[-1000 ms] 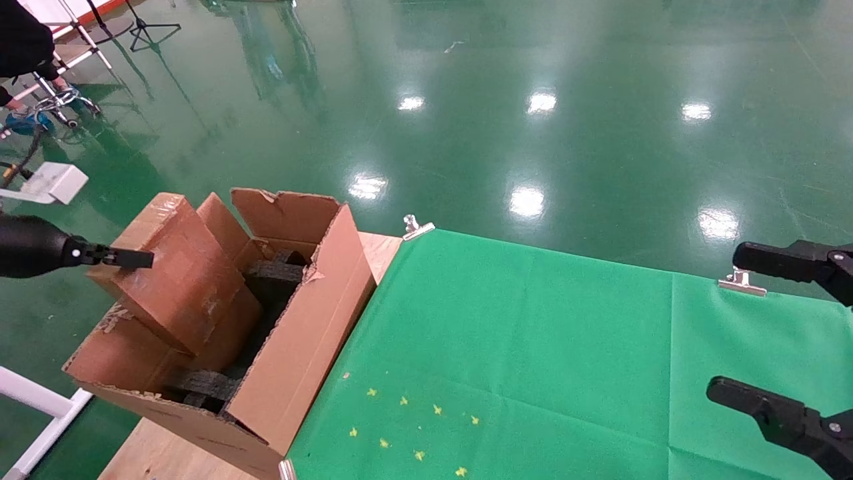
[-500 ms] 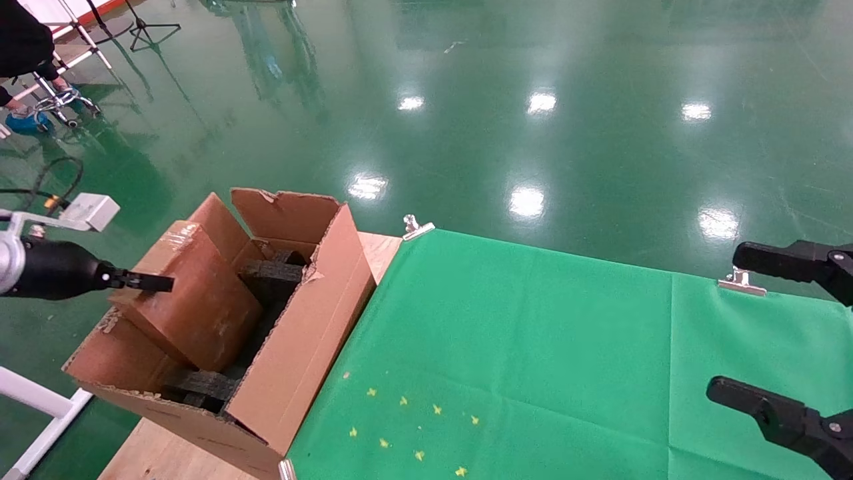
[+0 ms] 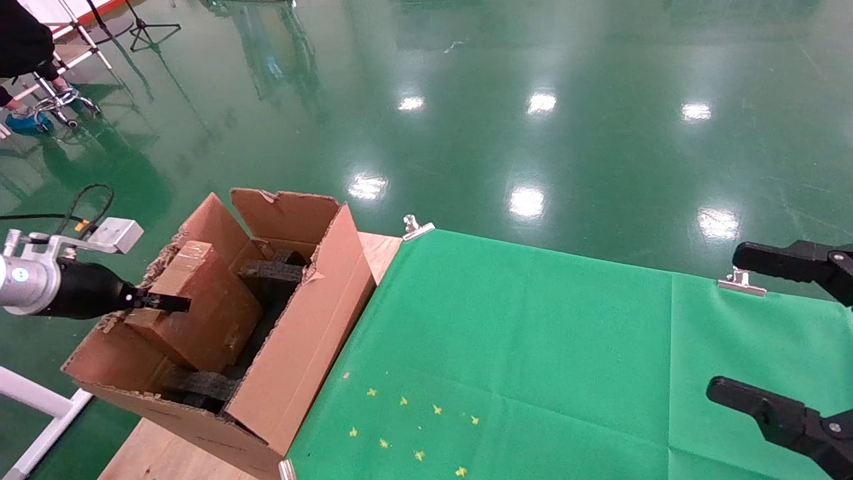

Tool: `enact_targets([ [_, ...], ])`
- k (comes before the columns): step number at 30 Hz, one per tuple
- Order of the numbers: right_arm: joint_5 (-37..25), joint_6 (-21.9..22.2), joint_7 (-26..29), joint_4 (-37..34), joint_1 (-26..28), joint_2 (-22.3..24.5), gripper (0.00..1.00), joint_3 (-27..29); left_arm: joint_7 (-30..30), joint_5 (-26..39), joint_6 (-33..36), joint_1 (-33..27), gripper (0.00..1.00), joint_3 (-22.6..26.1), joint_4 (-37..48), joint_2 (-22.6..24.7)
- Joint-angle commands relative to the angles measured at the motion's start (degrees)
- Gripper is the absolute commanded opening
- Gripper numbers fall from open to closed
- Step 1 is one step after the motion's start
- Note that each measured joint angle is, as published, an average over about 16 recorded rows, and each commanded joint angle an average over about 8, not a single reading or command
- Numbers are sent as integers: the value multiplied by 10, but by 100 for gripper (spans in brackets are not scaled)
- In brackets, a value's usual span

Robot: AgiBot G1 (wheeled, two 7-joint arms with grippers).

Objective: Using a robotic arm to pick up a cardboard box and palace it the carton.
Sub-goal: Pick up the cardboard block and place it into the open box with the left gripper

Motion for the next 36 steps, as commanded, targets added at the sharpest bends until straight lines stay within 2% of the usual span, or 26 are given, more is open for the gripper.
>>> enact_targets([
  [1,0,0,0,0,0,0,100,0,0,1,-6,4,0,1,5,5],
  [14,0,0,0,0,0,0,100,0,-9,4,-31,35,0,3,24,32],
  [32,0,0,0,0,0,0,100,0,-57,11,-84,76,0,8,36,67],
  [33,0,0,0,0,0,0,100,0,-61,11,-91,78,1,8,36,69],
  [34,0,0,0,0,0,0,100,0,-64,11,-97,80,11,8,36,70],
  [36,0,0,0,0,0,0,100,0,-70,12,-107,83,36,9,37,72],
])
